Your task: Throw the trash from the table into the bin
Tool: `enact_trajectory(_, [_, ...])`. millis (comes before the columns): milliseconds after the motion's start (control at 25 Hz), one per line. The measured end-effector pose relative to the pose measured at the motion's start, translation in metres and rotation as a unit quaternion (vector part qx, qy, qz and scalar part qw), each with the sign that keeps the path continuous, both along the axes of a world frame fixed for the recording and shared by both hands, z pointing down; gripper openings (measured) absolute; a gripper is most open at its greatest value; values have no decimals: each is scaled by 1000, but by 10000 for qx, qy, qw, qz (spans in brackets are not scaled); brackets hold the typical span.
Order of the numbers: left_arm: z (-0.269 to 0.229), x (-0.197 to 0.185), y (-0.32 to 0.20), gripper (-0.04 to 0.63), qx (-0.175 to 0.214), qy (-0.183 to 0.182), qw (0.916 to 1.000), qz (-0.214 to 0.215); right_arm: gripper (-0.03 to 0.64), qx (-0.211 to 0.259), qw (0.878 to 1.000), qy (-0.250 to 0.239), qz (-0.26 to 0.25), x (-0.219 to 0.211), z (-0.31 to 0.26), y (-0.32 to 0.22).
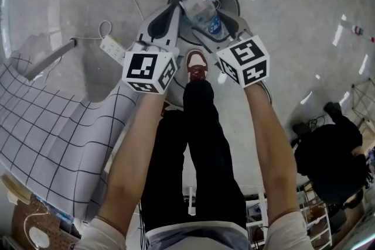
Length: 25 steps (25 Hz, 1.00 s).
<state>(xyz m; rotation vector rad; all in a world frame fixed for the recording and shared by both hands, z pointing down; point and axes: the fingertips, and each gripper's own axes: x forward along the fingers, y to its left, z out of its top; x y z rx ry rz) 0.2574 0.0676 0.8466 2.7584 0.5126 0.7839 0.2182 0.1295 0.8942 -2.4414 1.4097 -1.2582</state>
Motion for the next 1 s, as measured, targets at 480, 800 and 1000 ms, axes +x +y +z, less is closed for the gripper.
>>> enact_trajectory(480, [45, -16, 8, 6, -97, -77, 9999, 93, 310, -298, 9982, -391, 335, 0, 66, -3])
enact_trajectory(800, [53, -14, 12, 6, -138, -138, 9997, 139, 308, -577, 9958, -557, 434, -1, 85, -2])
enact_trajectory(1000, [55, -16, 18, 6, -175, -166, 9995, 197, 308, -735, 9943, -583, 501, -1, 92, 3])
